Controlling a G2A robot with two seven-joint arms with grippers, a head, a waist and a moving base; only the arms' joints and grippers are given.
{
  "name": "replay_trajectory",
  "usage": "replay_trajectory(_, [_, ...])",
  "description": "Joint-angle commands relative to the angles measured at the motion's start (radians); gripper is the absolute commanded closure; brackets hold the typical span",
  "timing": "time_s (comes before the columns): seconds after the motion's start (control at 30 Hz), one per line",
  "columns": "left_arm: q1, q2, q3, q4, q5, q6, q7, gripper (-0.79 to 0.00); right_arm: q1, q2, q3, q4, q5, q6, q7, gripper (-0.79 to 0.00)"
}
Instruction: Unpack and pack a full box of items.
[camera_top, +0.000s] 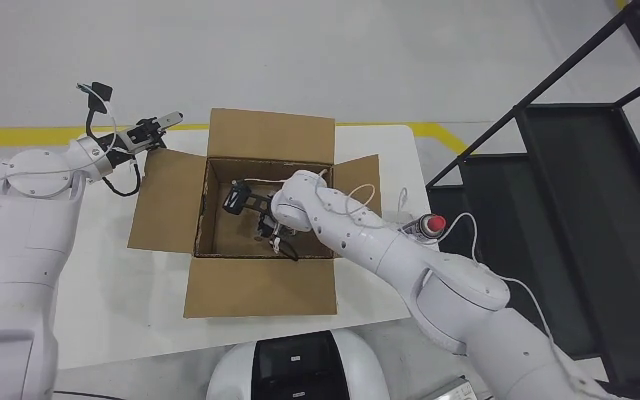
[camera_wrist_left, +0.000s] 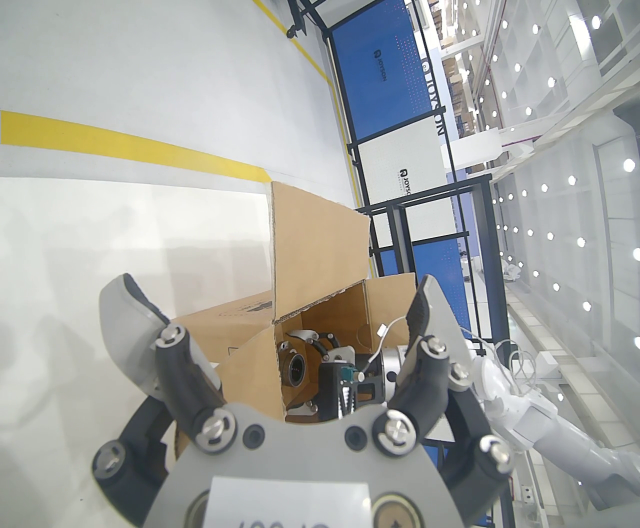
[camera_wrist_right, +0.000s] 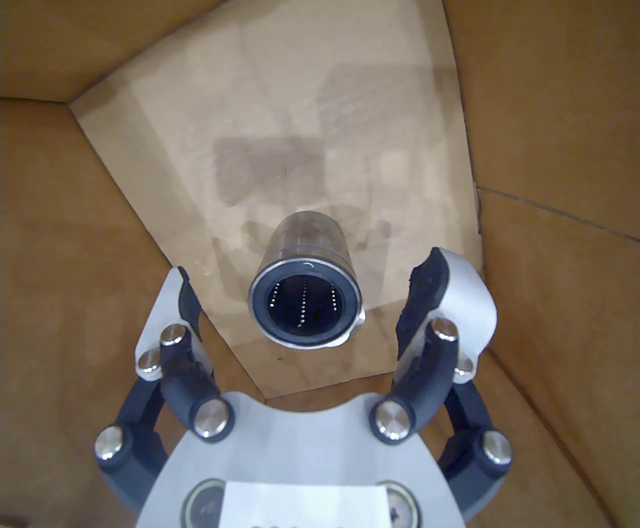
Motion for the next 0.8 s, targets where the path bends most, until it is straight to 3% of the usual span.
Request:
replay_trajectory(0.0, [0.0,0.0,0.0,0.0,-0.001,0.0,0.0,-0.785,0.004,-0.011,-0.001,0.024,0.005,0.005,-0.004,-0.08])
replay_trajectory(0.03, [0.0,0.0,0.0,0.0,-0.001,0.0,0.0,-0.785,0.007,-0.016,-0.002,0.034,0.005,0.006,-0.005,0.0])
replay_trajectory(0.43, [0.0,0.0,0.0,0.0,-0.001,0.0,0.0,-0.785,0.019,-0.039,0.008,0.036,-0.03,0.03,0.046,0.0])
replay_trajectory(0.6, [0.0,0.0,0.0,0.0,-0.001,0.0,0.0,-0.785,-0.006,-0.005,0.052,-0.135,-0.063,0.049,0.109,0.0])
replay_trajectory(0.77, [0.0,0.0,0.0,0.0,-0.001,0.0,0.0,-0.785,-0.096,0.071,0.161,-0.442,-0.123,0.056,0.242,0.0])
